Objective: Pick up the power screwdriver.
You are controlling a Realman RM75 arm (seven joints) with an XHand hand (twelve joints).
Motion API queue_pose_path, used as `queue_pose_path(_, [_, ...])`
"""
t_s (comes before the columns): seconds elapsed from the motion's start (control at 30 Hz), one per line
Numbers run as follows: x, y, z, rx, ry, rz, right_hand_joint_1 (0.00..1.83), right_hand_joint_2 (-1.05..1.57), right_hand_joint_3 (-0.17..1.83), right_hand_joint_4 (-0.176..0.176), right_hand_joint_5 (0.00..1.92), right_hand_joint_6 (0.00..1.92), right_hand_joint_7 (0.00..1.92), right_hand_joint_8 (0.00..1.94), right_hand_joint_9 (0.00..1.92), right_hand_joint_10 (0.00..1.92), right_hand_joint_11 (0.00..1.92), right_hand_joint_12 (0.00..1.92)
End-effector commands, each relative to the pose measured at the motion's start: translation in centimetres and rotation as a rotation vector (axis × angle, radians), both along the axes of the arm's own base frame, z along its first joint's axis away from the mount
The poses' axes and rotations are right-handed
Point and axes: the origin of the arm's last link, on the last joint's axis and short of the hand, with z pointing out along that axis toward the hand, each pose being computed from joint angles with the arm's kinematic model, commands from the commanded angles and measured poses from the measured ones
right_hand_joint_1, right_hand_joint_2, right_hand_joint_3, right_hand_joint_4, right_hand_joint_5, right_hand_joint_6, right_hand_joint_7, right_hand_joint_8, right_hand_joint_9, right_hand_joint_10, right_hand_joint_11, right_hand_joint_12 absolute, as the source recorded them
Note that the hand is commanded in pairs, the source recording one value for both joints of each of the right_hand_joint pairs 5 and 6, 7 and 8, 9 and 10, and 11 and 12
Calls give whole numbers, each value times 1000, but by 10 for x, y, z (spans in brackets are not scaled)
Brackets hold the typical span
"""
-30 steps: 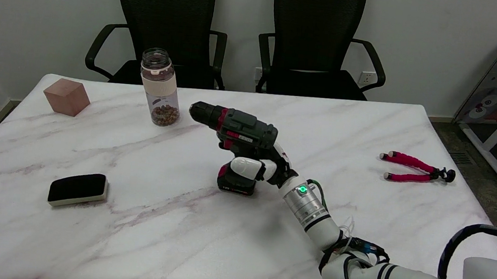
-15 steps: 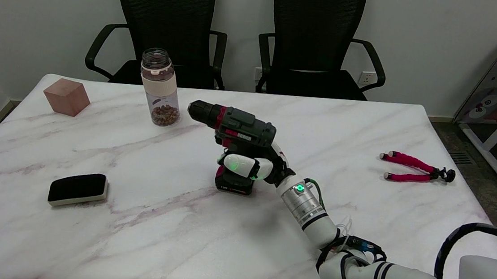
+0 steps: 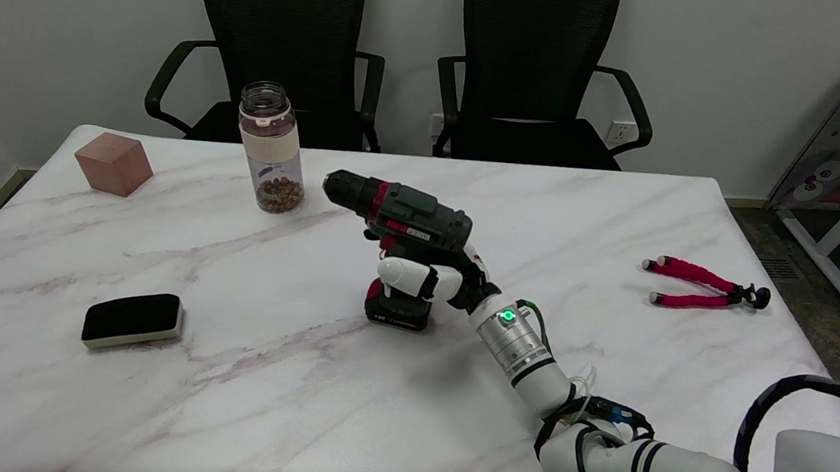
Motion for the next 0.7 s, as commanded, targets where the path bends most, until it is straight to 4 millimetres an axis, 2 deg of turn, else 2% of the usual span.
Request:
queue_pose_path(0.03, [-1, -3, 10, -22, 13, -4, 903, 201, 626, 40, 686, 686, 686, 686, 1452, 1452, 1412, 1412])
queue_pose_path(0.43, [-1, -5, 17, -32, 23, -5, 903, 302, 663, 41, 734, 734, 734, 734, 1634, 1634, 1412, 1412])
queue_pose_path(0.7, [0, -8, 20, -35, 36, -1, 896, 342, 674, 66, 843, 843, 843, 843, 1705, 1705, 1406, 1406])
